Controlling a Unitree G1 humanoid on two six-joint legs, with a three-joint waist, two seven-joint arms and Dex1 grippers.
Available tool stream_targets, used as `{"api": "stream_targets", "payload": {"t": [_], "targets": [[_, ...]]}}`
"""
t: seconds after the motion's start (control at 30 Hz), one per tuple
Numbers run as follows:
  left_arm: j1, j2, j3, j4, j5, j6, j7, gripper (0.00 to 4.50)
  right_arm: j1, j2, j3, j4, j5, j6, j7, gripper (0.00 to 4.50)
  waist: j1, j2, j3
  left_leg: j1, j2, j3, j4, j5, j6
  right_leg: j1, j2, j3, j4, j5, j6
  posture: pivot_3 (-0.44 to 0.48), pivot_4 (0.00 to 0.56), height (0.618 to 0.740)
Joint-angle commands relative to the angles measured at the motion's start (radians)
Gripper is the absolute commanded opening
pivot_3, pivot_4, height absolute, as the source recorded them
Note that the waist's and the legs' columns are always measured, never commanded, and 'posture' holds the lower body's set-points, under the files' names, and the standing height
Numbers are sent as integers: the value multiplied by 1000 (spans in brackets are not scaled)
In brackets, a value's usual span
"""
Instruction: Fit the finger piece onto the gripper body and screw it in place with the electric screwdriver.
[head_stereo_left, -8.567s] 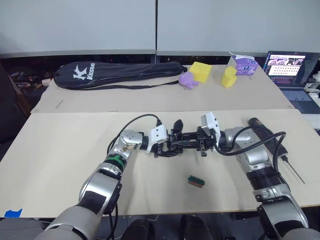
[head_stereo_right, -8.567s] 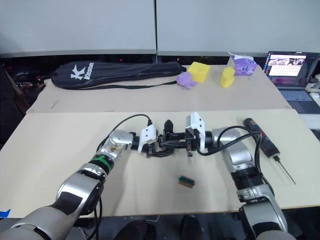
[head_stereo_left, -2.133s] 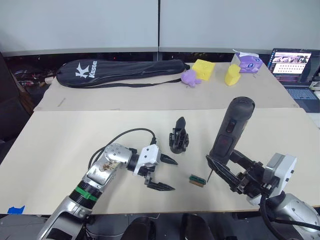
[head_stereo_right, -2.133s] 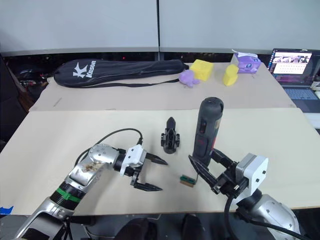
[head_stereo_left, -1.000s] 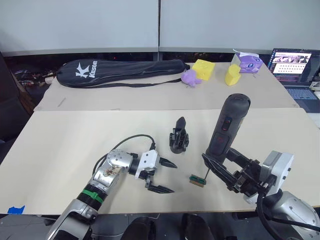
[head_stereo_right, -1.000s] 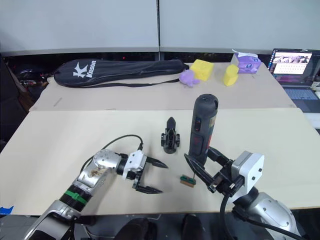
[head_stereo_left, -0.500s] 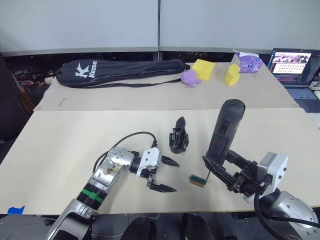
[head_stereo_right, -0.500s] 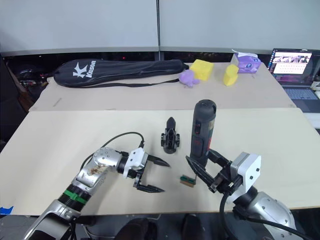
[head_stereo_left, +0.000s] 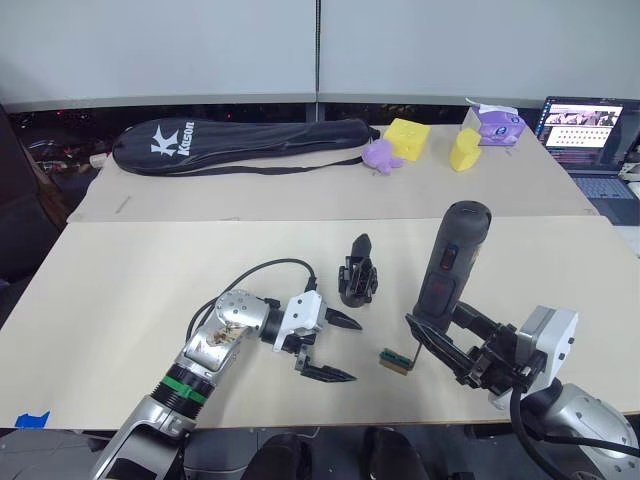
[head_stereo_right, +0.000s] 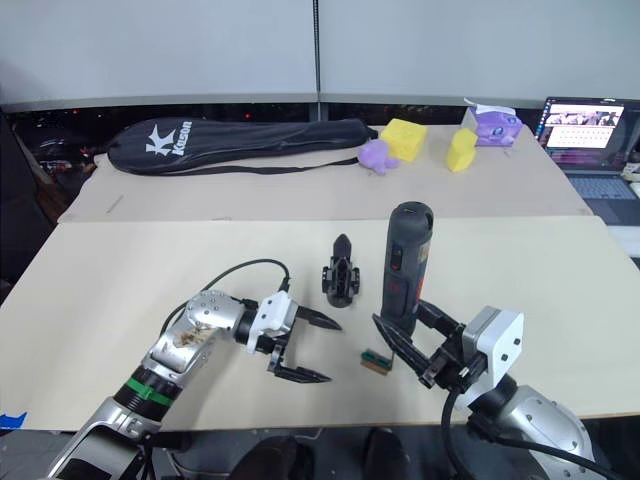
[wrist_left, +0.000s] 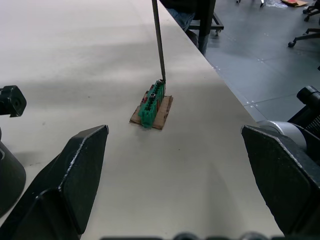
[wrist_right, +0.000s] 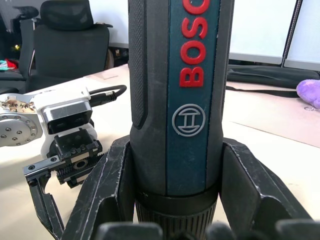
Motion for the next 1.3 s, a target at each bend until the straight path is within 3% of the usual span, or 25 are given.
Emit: {"api": "stream_targets", "payload": {"t": [0.03,0.93,1.3], "targets": [[-15,-3,10,-22,-14,-7,-1,4500,-4,-3,-32,-45,24,-44,14,1911,0,0,0,0,0,0,0,0,0,0,0,0,0,0,0,0,150,723],[-6,-20,6,6,-2,-49,11,4500,-13,-18,-70,-20,30,-41,57,1911,1,0,0,0,0,0,0,0,0,0,0,0,-1,0,0,0,150,723],[-8,-25,2,7,-4,-45,6,4500,-66,-23,-40,-62,79,10,-37,1911,1,0,0,0,0,0,0,0,0,0,0,0,-1,0,0,0,150,723]]}}
